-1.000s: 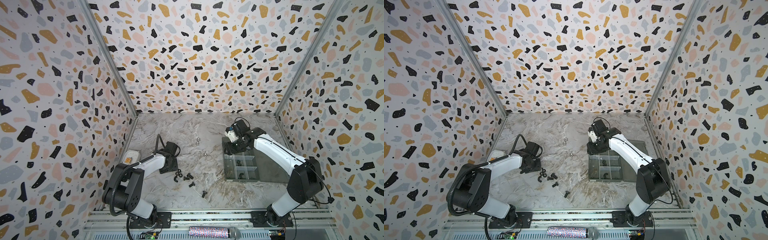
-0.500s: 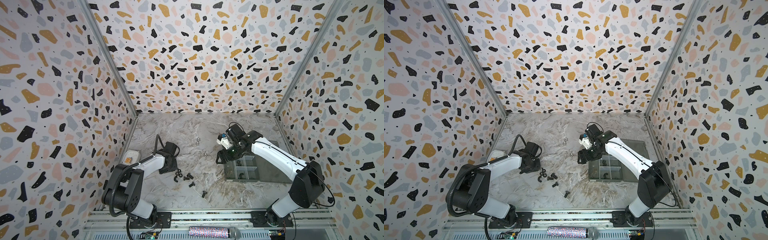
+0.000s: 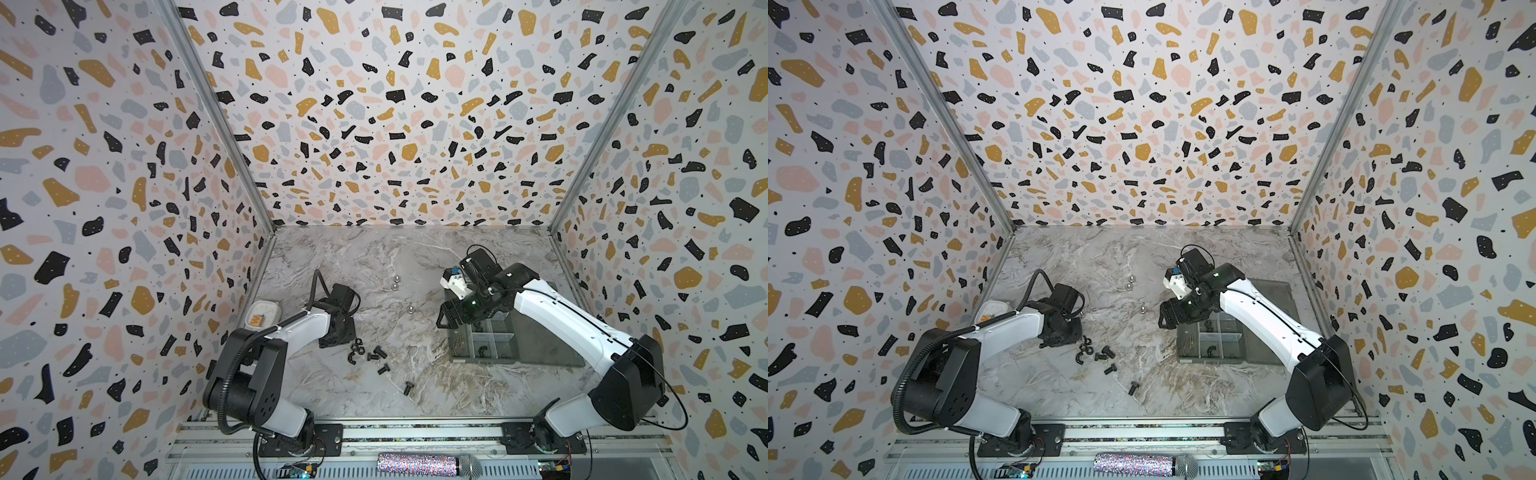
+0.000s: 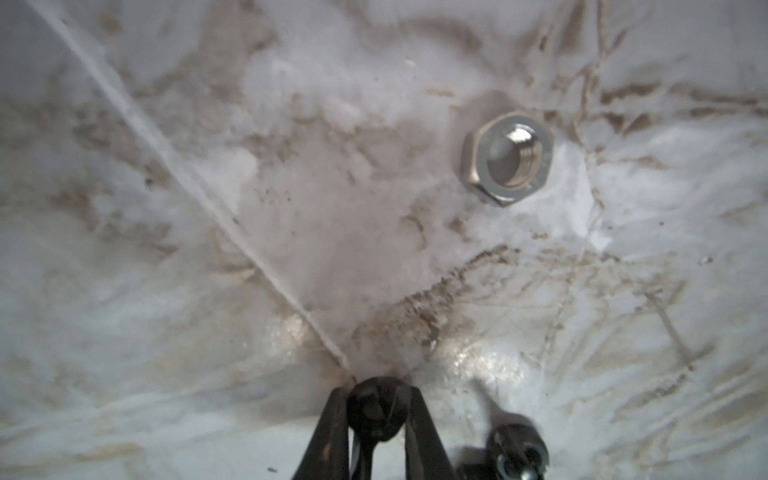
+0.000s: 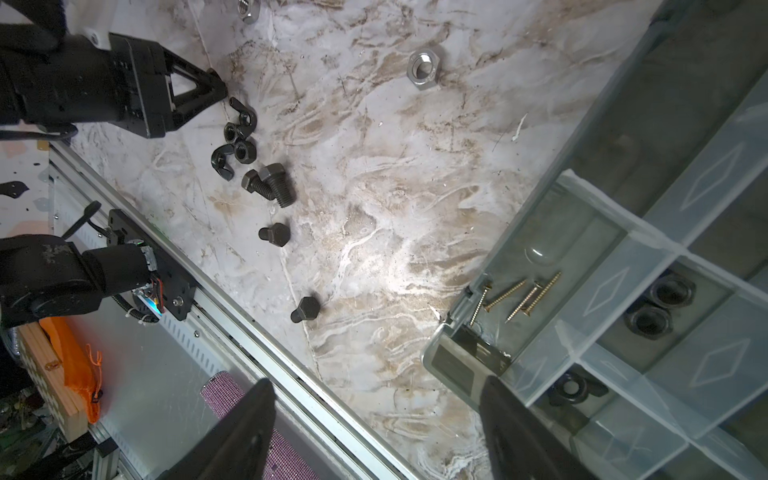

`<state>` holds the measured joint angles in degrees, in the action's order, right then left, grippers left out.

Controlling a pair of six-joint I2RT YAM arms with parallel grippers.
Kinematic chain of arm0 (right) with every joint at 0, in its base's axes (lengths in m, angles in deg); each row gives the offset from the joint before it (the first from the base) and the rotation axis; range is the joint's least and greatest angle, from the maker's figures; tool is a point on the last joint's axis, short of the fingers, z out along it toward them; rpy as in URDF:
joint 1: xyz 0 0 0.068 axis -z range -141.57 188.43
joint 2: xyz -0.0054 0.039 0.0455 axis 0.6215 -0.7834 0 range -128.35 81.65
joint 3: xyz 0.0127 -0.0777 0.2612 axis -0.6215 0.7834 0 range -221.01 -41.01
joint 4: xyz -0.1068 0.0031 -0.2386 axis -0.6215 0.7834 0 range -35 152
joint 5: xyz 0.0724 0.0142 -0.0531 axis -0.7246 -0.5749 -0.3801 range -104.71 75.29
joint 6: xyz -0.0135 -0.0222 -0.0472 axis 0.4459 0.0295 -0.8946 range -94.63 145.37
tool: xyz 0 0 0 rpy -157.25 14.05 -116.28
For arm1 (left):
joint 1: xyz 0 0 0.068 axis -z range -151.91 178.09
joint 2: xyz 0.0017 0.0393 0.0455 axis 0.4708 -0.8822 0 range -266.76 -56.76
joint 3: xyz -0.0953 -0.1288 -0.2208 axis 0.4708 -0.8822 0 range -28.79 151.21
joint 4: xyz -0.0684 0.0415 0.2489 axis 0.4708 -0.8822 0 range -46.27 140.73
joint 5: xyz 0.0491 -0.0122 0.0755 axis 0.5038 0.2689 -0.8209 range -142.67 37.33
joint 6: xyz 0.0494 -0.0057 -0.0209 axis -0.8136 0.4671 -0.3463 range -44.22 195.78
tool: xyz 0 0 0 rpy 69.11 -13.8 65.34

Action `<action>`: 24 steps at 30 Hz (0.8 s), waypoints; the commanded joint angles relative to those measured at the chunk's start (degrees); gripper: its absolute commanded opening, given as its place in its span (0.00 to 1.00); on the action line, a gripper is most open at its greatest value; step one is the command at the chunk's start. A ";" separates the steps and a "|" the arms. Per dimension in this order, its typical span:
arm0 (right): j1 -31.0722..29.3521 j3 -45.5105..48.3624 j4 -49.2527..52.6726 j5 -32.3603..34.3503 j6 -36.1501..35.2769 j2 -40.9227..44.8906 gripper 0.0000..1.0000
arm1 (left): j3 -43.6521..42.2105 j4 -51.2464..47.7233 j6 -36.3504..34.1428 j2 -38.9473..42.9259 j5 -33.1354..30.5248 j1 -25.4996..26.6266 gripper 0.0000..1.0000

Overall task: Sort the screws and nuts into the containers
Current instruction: 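Lift the wing nut with the left gripper while the right arm moves aside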

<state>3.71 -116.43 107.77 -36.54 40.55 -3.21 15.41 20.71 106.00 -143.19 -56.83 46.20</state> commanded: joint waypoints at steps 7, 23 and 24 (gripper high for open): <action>5.10 0.87 2.41 1.87 0.84 4.76 0.79 | 9.46 -8.98 -2.36 0.41 0.60 1.65 0.16; 19.73 4.78 2.35 7.55 2.21 10.53 0.79 | 30.80 -15.16 -0.44 -9.16 -0.23 18.10 0.16; 21.09 4.94 2.17 8.18 2.30 10.88 0.79 | 32.35 -15.16 -0.38 -10.46 -0.07 19.51 0.16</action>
<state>22.48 -111.97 108.67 -31.21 42.02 5.36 44.24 7.11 105.17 -151.48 -56.77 62.98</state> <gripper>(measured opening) 0.793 0.176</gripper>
